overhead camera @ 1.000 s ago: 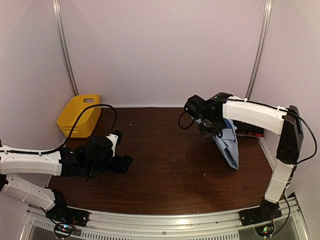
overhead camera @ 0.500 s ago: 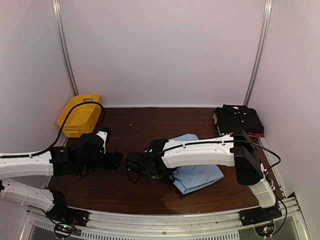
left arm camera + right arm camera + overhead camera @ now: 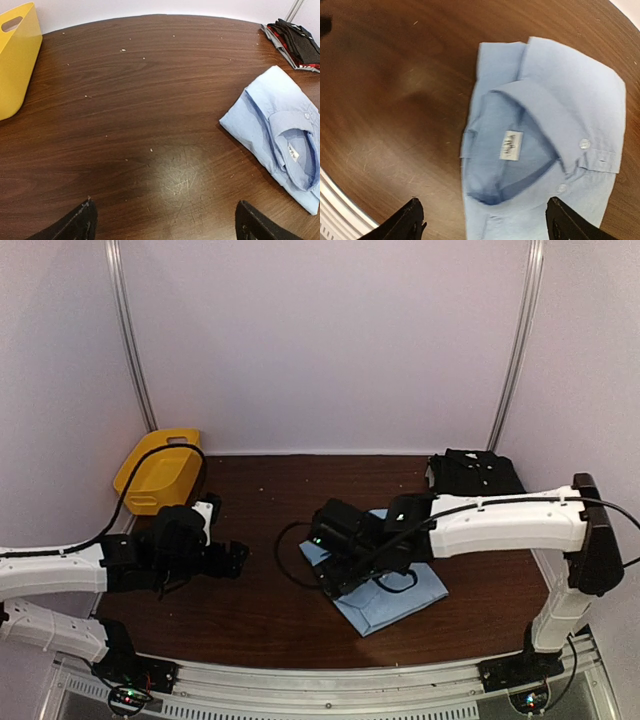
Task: Fold and stack the long sleeve shirts
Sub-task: Move the square-folded shirt to the center of the board.
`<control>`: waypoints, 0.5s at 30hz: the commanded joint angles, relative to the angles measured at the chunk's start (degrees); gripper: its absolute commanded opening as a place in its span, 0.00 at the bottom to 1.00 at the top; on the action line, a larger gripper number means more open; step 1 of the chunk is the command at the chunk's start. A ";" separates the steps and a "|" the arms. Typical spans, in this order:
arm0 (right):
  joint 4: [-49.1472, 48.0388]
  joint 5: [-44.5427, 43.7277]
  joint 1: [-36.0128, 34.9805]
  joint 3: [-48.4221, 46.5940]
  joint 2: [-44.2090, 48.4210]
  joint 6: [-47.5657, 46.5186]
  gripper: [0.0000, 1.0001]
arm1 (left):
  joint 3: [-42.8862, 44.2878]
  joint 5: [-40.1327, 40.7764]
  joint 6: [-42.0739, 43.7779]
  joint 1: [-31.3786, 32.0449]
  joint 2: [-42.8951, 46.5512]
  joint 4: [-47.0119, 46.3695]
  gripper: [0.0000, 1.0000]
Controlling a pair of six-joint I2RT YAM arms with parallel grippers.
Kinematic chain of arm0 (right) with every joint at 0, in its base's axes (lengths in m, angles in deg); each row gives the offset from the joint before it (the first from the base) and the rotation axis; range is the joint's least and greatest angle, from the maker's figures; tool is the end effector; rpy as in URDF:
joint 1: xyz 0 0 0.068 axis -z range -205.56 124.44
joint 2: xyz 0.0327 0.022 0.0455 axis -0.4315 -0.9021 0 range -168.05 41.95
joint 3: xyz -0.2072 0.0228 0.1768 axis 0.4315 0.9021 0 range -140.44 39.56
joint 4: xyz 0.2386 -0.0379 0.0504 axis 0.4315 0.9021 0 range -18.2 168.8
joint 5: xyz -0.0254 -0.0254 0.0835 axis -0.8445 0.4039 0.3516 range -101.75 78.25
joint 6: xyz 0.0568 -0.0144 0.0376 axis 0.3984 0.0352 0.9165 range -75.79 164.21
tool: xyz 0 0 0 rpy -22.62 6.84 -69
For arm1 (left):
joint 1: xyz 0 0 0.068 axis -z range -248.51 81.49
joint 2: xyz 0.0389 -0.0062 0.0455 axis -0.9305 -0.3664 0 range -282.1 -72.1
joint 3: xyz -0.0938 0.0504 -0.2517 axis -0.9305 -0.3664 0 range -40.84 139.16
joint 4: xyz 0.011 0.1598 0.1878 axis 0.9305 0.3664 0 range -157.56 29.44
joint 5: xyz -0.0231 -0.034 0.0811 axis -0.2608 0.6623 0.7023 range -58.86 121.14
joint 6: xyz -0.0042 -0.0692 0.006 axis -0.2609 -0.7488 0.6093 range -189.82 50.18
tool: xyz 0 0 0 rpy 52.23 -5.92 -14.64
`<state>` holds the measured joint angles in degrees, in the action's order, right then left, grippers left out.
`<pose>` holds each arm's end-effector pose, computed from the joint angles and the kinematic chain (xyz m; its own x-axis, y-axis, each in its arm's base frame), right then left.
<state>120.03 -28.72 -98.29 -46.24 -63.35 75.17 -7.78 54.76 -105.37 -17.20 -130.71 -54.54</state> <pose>0.1270 0.3527 0.2302 -0.6886 -0.5573 -0.4639 -0.6137 0.7887 -0.0365 0.1510 -0.1524 0.2160 -0.6190 -0.0794 -0.7814 0.1959 0.9478 -0.2515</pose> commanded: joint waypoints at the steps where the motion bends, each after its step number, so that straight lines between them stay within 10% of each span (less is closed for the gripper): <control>1: -12.62 6.11 11.25 13.50 11.93 -2.25 0.86 | 0.12 -5.15 0.13 -0.42 -2.86 -6.46 0.98; 15: -36.38 28.28 40.82 47.04 27.78 -3.71 0.95 | -0.64 -23.40 -5.22 -0.51 -16.47 -27.09 0.98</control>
<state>91.24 -7.61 -60.13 -2.81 -37.43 71.33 -8.94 38.08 -107.84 -17.37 -142.97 -71.77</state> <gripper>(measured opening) 0.955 0.976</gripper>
